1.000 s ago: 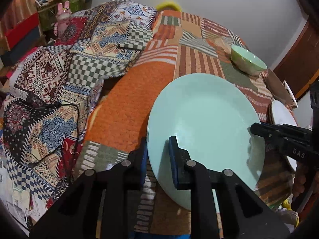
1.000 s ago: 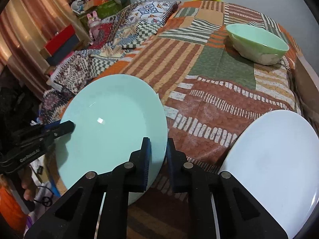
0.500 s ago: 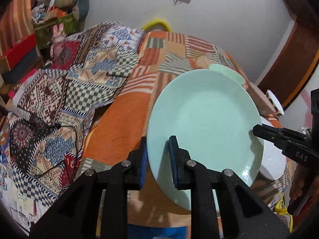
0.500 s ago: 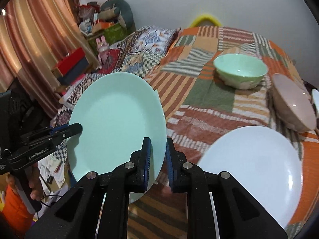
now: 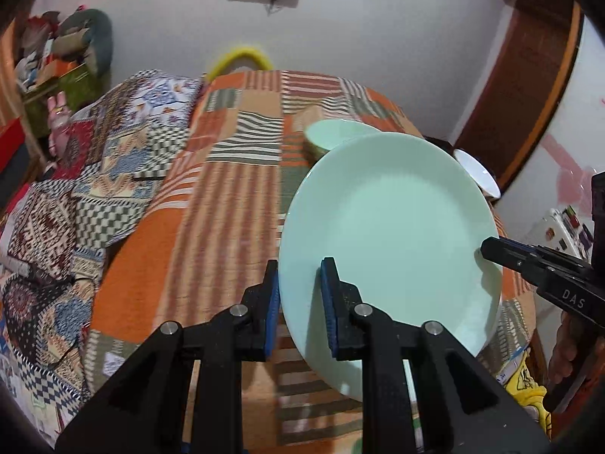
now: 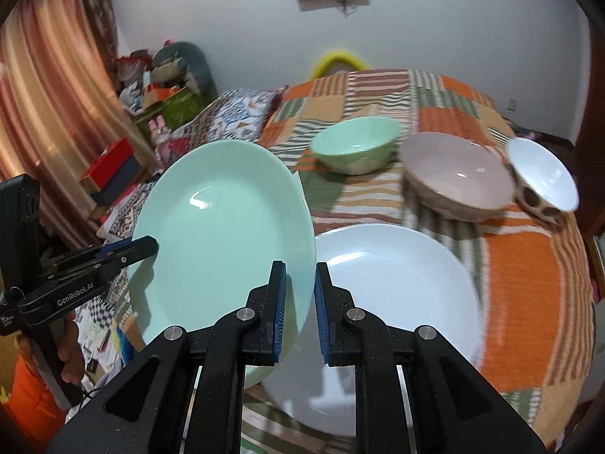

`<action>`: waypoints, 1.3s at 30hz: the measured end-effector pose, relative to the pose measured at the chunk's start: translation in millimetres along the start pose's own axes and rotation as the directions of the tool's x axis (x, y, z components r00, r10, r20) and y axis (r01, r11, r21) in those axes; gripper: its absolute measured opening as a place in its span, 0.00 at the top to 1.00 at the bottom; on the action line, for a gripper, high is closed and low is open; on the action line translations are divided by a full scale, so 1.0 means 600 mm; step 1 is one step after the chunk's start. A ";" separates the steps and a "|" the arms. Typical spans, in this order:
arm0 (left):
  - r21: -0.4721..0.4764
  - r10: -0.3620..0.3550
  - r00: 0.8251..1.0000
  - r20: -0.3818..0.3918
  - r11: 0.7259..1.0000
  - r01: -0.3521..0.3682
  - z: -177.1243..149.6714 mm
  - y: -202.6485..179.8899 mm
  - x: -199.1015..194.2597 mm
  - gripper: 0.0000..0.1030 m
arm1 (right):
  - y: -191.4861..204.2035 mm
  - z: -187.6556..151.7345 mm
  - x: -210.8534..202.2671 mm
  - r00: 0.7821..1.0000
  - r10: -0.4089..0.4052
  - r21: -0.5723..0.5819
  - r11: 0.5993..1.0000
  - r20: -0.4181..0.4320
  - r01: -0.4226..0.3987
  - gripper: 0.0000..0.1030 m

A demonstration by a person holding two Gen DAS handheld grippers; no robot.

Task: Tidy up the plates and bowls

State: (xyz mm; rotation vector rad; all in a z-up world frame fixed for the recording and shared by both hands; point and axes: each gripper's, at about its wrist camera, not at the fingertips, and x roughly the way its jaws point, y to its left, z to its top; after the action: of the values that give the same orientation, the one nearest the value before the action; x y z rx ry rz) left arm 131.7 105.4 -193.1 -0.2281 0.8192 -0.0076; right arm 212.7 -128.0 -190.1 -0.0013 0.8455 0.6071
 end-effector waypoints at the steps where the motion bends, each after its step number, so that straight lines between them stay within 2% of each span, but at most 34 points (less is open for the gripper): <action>1: 0.008 -0.007 1.000 -0.008 1.000 0.007 0.002 -0.012 0.005 0.80 | -0.010 -0.003 -0.006 1.000 -0.008 0.012 1.000 0.007 0.008 0.87; 9: 0.084 -0.023 0.999 -0.049 0.996 0.028 0.011 -0.088 0.050 0.80 | -0.082 -0.030 -0.029 0.999 -0.048 0.107 0.993 0.012 0.047 0.87; 19: 0.105 -0.052 0.991 -0.121 0.992 0.064 -0.004 -0.131 0.107 0.79 | -0.135 -0.059 -0.035 0.996 -0.093 0.170 0.981 -0.014 0.094 0.87; 35: 0.119 -0.015 0.987 -0.159 0.992 0.034 -0.014 -0.128 0.153 0.78 | -0.142 -0.071 -0.001 0.989 -0.134 0.147 0.979 -0.070 0.143 0.87; 39: 0.145 0.021 0.988 -0.154 0.989 0.002 -0.016 -0.131 0.157 0.78 | -0.139 -0.072 0.004 0.989 -0.128 0.139 0.981 -0.074 0.137 0.87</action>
State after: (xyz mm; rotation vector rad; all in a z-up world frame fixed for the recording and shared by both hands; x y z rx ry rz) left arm 195.5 18.0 -251.2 -0.0865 0.9703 -0.0763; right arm 225.8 -206.1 -240.2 0.0539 0.9432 0.4217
